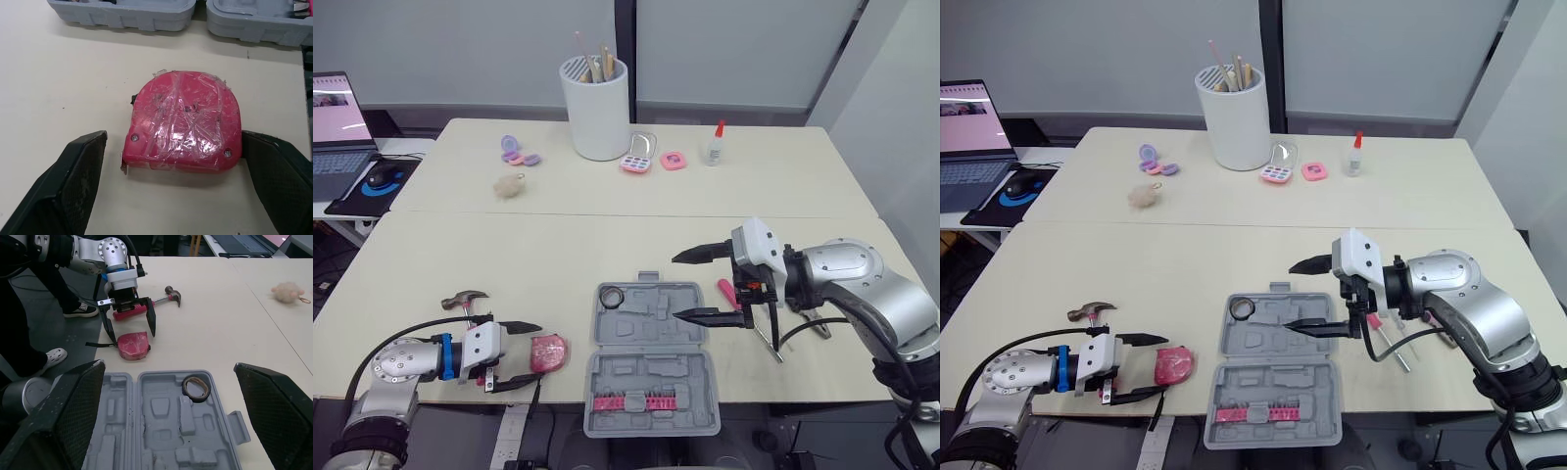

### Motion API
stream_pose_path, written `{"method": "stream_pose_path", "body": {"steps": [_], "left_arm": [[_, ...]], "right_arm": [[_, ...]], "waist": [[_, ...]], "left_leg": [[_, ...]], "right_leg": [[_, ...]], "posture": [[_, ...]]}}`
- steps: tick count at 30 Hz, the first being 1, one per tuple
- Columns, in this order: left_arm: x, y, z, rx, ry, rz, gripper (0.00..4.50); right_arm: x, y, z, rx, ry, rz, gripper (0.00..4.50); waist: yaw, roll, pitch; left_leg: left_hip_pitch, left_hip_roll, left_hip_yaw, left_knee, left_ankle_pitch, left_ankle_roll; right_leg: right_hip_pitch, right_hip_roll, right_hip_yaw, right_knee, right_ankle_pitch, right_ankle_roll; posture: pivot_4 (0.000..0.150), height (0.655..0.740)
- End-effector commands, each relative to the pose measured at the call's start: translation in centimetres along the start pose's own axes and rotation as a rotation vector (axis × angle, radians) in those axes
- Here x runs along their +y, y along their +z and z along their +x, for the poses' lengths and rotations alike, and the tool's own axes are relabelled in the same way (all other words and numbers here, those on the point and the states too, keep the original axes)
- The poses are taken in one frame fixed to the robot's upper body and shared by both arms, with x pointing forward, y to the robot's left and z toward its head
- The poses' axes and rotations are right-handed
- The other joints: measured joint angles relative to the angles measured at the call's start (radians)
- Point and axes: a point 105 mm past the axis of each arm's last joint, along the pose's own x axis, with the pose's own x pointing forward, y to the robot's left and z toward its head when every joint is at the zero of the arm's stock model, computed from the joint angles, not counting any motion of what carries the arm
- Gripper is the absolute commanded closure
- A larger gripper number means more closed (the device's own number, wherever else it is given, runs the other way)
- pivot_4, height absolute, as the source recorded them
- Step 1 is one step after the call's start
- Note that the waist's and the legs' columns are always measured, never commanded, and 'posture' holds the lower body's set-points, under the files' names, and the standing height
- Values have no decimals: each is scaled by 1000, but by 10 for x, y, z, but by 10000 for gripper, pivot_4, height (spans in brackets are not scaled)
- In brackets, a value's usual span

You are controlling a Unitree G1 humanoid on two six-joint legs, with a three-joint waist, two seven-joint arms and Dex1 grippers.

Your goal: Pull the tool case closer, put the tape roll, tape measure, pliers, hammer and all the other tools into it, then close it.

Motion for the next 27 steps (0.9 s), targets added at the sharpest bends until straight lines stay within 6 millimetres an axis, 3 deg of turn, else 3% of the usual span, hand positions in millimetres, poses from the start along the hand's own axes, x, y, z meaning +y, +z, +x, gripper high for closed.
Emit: {"method": "stream_pose_path", "body": {"steps": [1, 5, 10, 15, 21, 27], "left_arm": [[0, 4, 5, -17, -10, 17, 4181], [-1, 6, 3, -23, -13, 19, 12808], [0, 11, -4, -30, -4, 36, 12814], [0, 32, -12, -67, 1, 70, 12815], [-5, 86, -25, -140, -28, 151, 12815], [-1, 144, -5, -274, -35, 220, 12815]], "right_arm": [[1, 11, -5, -15, -12, -52, 0], [2, 10, -6, -10, -10, -48, 0], [2, 8, -7, -9, -9, -36, 0], [0, 8, -14, -12, -23, -1, 0], [0, 3, -36, -17, -47, 168, 0], [4, -6, -50, 27, -60, 435, 0]], "waist": [[0, 0, 0], [0, 0, 0], [0, 0, 0], [0, 0, 0], [0, 0, 0], [2, 0, 0]], "left_leg": [[0, 0, 0, 0, 0, 0], [0, 0, 0, 0, 0, 0], [0, 0, 0, 0, 0, 0], [0, 0, 0, 0, 0, 0], [0, 0, 0, 0, 0, 0], [0, 0, 0, 0, 0, 0]], "right_leg": [[0, 0, 0, 0, 0, 0], [0, 0, 0, 0, 0, 0], [0, 0, 0, 0, 0, 0], [0, 0, 0, 0, 0, 0], [0, -1, 0, 0, 0, 0], [1, -1, 0, 0, 0, 0]], "posture": [[1500, 7400], [1500, 7400], [1500, 7400], [1500, 7400], [1500, 7400], [1500, 7400]]}}
